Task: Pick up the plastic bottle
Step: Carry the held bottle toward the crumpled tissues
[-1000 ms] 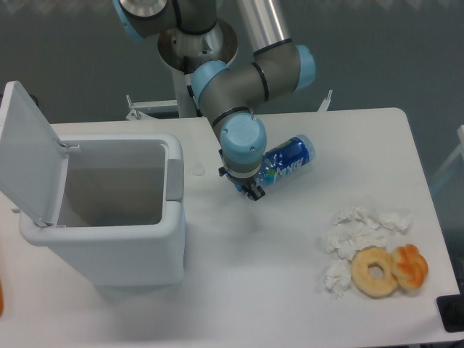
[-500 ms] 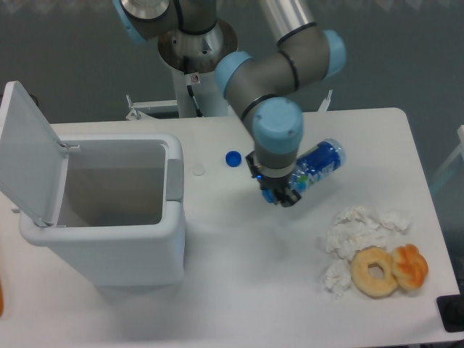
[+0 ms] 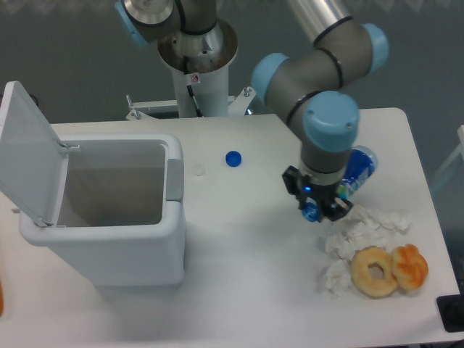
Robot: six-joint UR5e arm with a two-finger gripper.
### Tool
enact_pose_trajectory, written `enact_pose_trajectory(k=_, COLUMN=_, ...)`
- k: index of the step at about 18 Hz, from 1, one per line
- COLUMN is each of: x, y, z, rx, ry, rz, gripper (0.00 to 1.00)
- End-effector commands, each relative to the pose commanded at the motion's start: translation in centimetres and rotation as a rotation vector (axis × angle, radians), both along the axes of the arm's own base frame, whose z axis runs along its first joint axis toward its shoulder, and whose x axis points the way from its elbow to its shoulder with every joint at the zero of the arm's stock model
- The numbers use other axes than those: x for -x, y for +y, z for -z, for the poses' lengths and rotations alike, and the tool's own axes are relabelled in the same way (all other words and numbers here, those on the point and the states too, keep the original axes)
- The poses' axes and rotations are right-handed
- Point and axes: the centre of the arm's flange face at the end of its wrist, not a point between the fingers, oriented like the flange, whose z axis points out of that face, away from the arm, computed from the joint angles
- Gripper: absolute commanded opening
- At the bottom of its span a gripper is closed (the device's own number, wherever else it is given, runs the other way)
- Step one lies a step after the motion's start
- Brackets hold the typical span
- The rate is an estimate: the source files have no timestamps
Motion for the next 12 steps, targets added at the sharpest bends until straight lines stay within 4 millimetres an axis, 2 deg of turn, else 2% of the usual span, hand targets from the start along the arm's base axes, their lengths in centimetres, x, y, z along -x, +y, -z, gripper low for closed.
enact_pose_trajectory(k=4, x=3.2, y=-0.2, z=-1.4, rx=-0.023, ry=0.036, rz=-0.013, gripper=0.06)
enact_pose_trajectory(k=5, x=4.0, y=-0.8, z=-1.7, rx=-0.024, ry=0.042, rz=-0.012, gripper=0.06)
enact_pose_trajectory(k=12, x=4.2, y=-1.2, z=-2.8, rx=-0.003, ry=0.022, rz=-0.015, gripper=0.05)
